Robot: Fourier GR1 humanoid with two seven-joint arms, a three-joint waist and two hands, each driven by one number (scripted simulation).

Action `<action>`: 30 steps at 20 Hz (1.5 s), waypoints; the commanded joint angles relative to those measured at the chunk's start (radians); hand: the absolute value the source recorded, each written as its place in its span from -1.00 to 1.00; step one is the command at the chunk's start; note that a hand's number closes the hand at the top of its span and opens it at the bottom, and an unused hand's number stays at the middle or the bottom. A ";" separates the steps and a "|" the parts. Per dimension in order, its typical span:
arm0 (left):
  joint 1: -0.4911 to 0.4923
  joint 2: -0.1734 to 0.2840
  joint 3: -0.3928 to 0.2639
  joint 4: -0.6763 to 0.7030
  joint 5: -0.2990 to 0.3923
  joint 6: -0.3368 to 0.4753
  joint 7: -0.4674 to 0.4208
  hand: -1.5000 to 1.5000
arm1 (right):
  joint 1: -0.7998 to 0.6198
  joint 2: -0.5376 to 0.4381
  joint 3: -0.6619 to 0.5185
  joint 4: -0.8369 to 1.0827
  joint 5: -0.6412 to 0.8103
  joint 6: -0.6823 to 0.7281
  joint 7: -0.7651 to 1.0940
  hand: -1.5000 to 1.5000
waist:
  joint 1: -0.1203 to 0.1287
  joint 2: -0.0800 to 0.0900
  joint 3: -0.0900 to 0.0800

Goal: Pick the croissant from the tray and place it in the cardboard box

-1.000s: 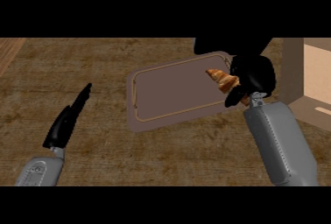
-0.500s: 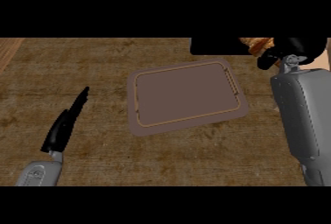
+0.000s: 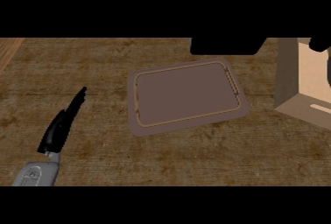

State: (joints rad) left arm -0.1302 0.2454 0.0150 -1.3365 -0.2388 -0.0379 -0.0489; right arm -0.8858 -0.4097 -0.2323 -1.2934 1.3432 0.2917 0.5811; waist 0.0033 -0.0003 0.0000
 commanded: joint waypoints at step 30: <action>-0.008 -0.020 0.002 0.006 -0.032 -0.004 -0.021 0.00 | -0.013 -0.191 -0.568 0.721 -0.558 -0.389 -0.642 -1.00 | 0.021 0.012 0.003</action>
State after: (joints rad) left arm -0.1426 0.2180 0.0106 -1.3466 -0.2621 -0.0472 -0.0461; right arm -0.8954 -0.5826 -0.7111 -0.6301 0.8844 -0.0607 0.0187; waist 0.0251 0.0112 0.0026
